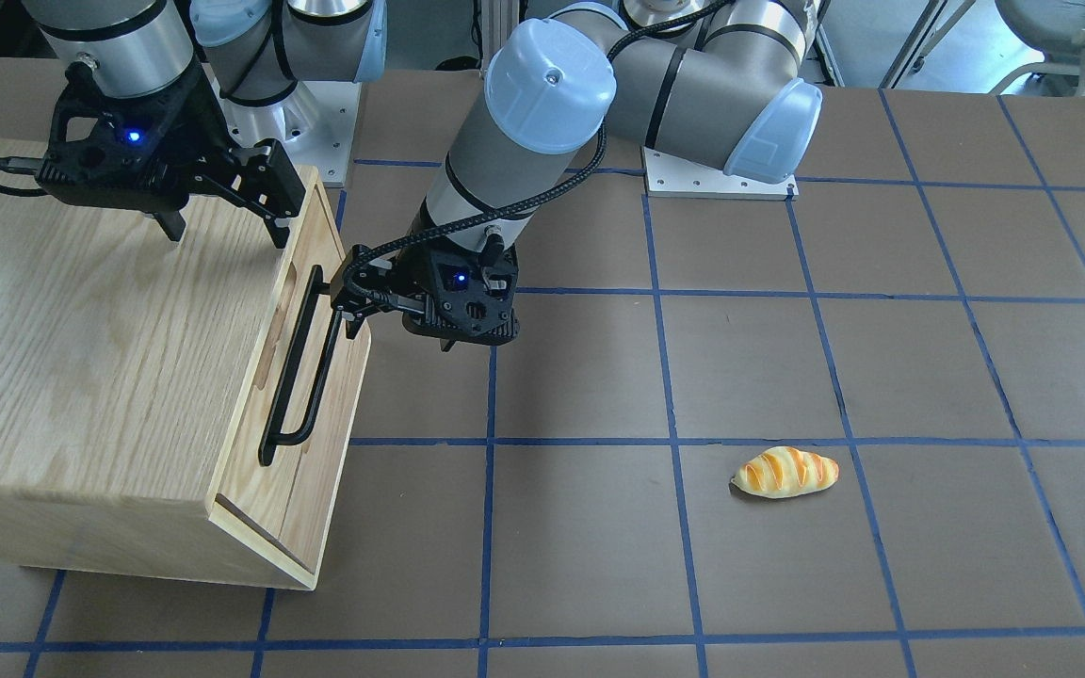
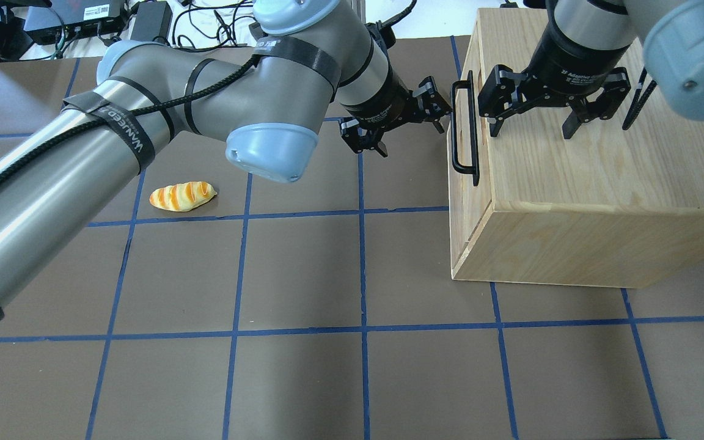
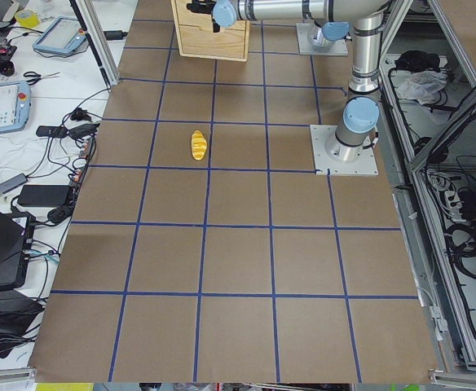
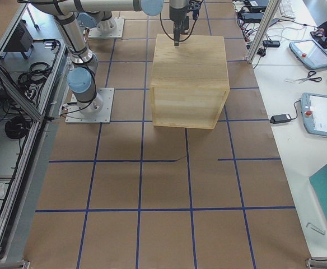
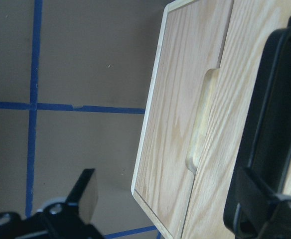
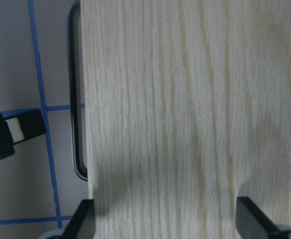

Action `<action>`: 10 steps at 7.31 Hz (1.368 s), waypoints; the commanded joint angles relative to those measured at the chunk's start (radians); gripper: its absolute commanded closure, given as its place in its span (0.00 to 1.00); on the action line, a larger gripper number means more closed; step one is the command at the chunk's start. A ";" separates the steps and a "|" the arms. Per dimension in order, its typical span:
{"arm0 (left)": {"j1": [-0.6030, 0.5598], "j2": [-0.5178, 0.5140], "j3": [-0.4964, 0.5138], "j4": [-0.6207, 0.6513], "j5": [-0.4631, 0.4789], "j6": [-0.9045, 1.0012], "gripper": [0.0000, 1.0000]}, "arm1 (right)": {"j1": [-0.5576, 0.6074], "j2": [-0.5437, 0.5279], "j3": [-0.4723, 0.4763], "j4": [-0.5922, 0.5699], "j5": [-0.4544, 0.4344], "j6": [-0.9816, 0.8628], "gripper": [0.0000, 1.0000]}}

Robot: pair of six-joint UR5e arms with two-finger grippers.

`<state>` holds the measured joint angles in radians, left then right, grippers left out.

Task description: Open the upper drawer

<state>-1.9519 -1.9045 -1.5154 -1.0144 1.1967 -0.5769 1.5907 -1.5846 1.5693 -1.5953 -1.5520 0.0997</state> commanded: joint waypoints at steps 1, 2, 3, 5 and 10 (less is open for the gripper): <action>-0.013 -0.022 0.023 0.010 -0.015 -0.030 0.00 | 0.000 0.000 0.000 0.000 0.000 0.000 0.00; -0.022 -0.030 0.032 0.011 -0.016 -0.035 0.00 | 0.000 0.000 0.000 0.000 0.000 0.000 0.00; -0.025 -0.040 0.035 0.011 -0.016 -0.049 0.00 | 0.000 0.000 0.000 0.000 0.000 0.000 0.00; -0.027 -0.048 0.035 0.019 -0.016 -0.049 0.00 | 0.000 0.000 0.000 0.000 0.000 0.000 0.00; -0.036 -0.070 0.035 0.019 -0.014 -0.052 0.00 | 0.000 0.000 0.000 0.000 0.000 0.000 0.00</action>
<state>-1.9875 -1.9681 -1.4803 -0.9956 1.1822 -0.6288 1.5907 -1.5846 1.5692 -1.5953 -1.5524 0.0997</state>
